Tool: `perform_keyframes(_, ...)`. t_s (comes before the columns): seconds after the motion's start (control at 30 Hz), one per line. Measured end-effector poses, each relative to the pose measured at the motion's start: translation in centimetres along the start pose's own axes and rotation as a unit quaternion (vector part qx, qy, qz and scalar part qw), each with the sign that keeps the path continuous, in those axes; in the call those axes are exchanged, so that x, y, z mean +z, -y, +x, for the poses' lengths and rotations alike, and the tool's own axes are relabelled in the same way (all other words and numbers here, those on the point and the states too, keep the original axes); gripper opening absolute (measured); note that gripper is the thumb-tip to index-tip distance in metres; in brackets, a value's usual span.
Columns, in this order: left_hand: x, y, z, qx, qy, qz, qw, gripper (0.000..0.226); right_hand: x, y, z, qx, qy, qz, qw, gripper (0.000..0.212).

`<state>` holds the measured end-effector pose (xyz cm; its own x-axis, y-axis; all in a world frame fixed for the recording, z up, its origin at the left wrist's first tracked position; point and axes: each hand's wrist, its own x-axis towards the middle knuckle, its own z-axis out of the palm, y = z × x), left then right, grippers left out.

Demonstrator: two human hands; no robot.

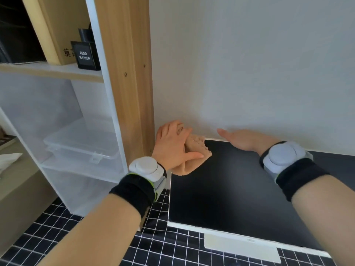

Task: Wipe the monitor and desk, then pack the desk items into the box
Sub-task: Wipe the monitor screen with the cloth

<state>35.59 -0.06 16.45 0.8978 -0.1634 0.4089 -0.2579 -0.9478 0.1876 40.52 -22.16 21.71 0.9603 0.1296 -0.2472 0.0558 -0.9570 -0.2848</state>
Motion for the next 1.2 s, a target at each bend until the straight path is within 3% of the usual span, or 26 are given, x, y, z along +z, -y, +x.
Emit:
perform_keyframes(0.07,0.2,-0.2,0.9,0.002,0.009,-0.041,0.999,0.070,0.6,-1.3,-0.1,0.003,-0.017,-0.002,1.000,0.084)
perform_keyframes(0.17,0.4,0.4,1.5,-0.047,0.006,-0.191,0.980,0.045,1.0,-1.4,-0.2,-0.012,-0.046,-0.005,0.999,0.076)
perform_keyframes(0.23,0.9,0.8,0.9,-0.116,-0.004,-0.326,0.938,0.036,1.1,-1.3,0.0,-0.022,-0.051,-0.024,0.998,0.067)
perform_keyframes(0.33,1.8,1.5,-0.6,-0.195,-0.035,-0.493,0.847,0.030,1.5,-1.0,0.2,-0.028,-0.058,-0.045,0.997,0.064)
perform_keyframes(0.43,2.8,1.7,-2.2,-0.204,-0.041,-0.556,0.805,0.026,1.7,-0.8,0.4,-0.039,-0.076,-0.051,0.995,0.068)
perform_keyframes(0.6,7.5,2.1,-6.4,-0.260,0.003,-0.580,0.772,0.019,2.1,-1.3,0.8,-0.037,-0.092,-0.082,0.992,0.074)
perform_keyframes(0.77,9.8,3.2,-9.3,-0.276,0.050,-0.574,0.769,0.015,2.2,-0.9,1.0,-0.059,-0.109,-0.085,0.989,0.071)
perform_keyframes(0.97,13.4,4.3,-12.8,-0.288,0.130,-0.512,0.799,0.016,2.7,-0.9,1.5,-0.061,-0.128,-0.083,0.986,0.070)
perform_keyframes(1.2,16.2,4.7,-15.4,-0.308,0.219,-0.478,0.793,0.022,2.7,-0.4,1.6,-0.062,-0.135,-0.093,0.985,0.070)
